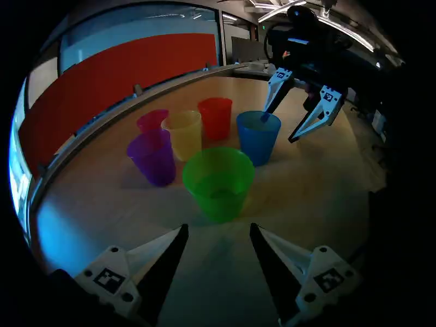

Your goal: Pour water

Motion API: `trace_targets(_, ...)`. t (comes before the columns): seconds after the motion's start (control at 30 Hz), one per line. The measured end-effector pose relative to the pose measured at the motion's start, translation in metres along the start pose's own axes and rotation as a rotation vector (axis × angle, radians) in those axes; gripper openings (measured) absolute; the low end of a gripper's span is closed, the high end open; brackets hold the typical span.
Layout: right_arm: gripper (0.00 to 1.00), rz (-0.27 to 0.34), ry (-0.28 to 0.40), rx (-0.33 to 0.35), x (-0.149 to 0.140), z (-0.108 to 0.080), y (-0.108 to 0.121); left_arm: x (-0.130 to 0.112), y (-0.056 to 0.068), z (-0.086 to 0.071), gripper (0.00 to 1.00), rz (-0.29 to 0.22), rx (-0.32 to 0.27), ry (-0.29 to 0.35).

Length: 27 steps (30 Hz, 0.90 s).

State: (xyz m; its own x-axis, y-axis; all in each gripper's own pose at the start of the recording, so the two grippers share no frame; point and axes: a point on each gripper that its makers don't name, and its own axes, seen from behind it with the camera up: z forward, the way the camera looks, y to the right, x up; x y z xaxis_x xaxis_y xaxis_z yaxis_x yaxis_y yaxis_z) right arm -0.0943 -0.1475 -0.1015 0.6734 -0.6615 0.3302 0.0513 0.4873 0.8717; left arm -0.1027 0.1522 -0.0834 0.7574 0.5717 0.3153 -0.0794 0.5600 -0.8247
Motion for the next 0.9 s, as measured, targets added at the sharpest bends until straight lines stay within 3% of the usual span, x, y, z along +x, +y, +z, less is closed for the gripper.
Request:
trace_targets(0.6, 0.95, 0.023, 0.024, -0.066, -0.005, -0.021, 0.006, -0.004, -0.009, -0.024, 0.83, 0.003, 0.071, 0.007)
trace_targets(0.9, 0.95, 0.08, 0.078, -0.155, -0.004, -0.038, 0.017, -0.006, -0.027, -0.045, 0.83, -0.033, 0.187, 0.052)
